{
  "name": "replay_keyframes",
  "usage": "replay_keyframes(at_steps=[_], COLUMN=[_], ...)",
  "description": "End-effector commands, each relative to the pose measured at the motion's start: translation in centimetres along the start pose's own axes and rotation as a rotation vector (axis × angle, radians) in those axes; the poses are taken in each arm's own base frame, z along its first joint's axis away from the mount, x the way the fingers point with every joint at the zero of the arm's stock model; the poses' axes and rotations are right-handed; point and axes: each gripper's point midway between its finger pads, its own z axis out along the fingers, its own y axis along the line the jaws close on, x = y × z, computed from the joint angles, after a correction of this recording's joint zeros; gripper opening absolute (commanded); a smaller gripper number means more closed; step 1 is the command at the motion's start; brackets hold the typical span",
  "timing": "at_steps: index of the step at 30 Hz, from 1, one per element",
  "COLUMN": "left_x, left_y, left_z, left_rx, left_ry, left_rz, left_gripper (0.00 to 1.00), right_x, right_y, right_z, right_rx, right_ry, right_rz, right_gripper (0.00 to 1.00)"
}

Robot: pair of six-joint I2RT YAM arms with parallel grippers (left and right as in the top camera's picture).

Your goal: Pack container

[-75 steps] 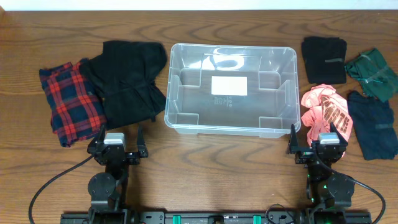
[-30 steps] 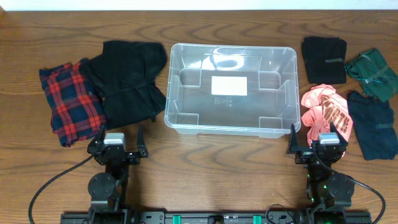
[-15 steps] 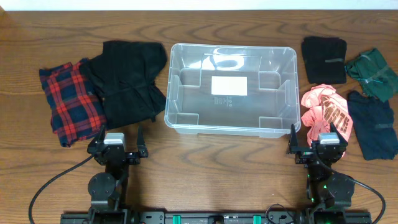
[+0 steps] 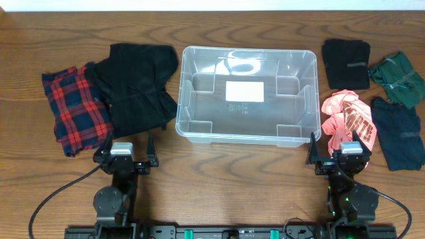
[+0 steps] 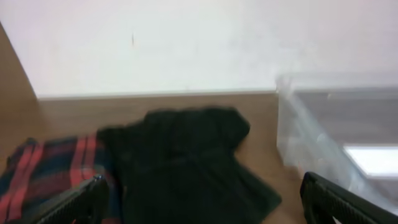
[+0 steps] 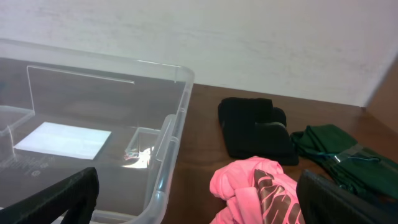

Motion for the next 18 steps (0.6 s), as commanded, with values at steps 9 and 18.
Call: replay_keyframes(at_steps=[9, 18], left_x=[-6.8, -6.8], left_y=[-0.2, -0.2], left_z=[-1.0, -1.0], left_rx=[0.013, 0.012], left_ry=[-0.288, -0.289], left_rz=[0.014, 0.014], left_gripper=[0.98, 0.98], right_x=[0.1, 0.1], right_y=[-0.2, -0.1], right_z=[0.0, 0.0], right_rx=[0.005, 0.005], right_ry=[0.001, 0.001], right_rz=[-0.013, -0.013], right_gripper=[0.99, 0.99])
